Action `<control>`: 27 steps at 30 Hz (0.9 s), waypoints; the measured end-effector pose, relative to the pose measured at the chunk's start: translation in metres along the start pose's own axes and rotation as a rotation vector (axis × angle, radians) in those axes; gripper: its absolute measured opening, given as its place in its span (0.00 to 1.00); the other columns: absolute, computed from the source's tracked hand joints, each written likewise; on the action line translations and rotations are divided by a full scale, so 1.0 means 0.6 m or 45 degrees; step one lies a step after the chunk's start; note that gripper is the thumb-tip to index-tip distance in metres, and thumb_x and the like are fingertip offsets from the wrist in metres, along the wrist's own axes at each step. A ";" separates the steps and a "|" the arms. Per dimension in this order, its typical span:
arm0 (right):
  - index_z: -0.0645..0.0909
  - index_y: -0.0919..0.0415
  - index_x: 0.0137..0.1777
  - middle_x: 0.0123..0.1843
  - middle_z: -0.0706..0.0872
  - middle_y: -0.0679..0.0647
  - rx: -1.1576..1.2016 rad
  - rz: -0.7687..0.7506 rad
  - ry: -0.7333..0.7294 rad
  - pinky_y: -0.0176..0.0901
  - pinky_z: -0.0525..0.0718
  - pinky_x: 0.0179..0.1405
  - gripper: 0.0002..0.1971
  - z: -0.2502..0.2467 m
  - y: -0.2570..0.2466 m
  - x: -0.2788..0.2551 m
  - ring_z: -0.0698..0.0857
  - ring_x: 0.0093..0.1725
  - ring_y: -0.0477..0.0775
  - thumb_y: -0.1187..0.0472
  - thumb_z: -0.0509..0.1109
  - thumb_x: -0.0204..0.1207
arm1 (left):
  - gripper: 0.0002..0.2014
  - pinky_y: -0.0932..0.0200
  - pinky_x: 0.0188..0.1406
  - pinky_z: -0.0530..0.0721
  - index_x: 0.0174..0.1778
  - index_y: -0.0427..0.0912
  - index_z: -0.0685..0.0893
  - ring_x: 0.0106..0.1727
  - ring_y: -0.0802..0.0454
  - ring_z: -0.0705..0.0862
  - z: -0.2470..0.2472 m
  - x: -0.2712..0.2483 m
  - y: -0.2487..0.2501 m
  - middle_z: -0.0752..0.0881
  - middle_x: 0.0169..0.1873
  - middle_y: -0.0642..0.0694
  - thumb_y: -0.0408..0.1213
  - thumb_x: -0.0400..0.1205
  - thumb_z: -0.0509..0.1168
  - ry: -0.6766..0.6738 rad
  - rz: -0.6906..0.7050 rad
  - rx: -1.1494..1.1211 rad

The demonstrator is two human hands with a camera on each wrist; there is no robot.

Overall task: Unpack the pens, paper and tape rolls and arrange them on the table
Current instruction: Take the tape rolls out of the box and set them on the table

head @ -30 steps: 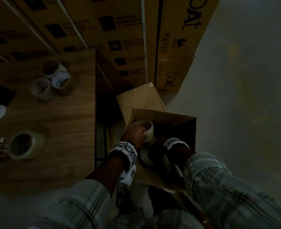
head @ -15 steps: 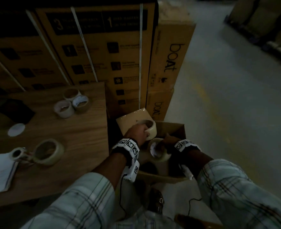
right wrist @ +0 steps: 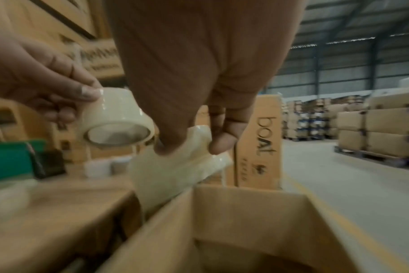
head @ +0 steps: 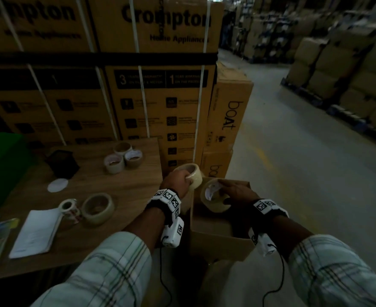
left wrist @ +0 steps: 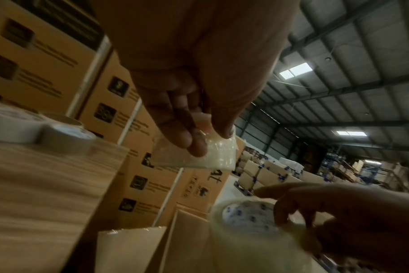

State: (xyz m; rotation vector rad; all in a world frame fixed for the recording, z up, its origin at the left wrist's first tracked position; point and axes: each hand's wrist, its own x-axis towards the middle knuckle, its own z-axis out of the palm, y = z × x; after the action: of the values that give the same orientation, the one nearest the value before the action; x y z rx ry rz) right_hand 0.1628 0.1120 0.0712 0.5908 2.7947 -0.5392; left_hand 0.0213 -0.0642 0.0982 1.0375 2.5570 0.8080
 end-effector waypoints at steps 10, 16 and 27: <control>0.77 0.60 0.56 0.49 0.80 0.55 0.157 -0.142 0.107 0.45 0.75 0.46 0.12 -0.016 -0.125 0.052 0.82 0.52 0.58 0.52 0.62 0.82 | 0.13 0.50 0.59 0.81 0.59 0.41 0.85 0.62 0.40 0.83 -0.094 -0.065 -0.069 0.86 0.60 0.40 0.42 0.83 0.63 0.156 -0.271 0.120; 0.79 0.62 0.50 0.47 0.82 0.59 0.317 -0.302 0.092 0.43 0.71 0.42 0.14 0.020 -0.210 0.091 0.84 0.51 0.60 0.50 0.61 0.82 | 0.13 0.48 0.58 0.81 0.57 0.35 0.85 0.60 0.36 0.83 -0.101 -0.134 -0.126 0.86 0.57 0.35 0.38 0.83 0.62 0.171 -0.510 0.116; 0.77 0.66 0.64 0.62 0.83 0.64 0.203 -0.241 0.007 0.50 0.80 0.57 0.19 0.100 -0.339 0.134 0.82 0.62 0.65 0.54 0.65 0.78 | 0.17 0.54 0.61 0.77 0.67 0.40 0.80 0.66 0.40 0.80 -0.087 -0.185 -0.271 0.81 0.68 0.38 0.36 0.83 0.61 -0.127 -0.613 0.025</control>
State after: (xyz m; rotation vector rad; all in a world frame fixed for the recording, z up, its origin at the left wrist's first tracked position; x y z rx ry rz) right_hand 0.0132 -0.0577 0.0548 0.3592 2.8480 -0.8055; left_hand -0.0131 -0.2592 0.0491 0.4164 2.5692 0.5824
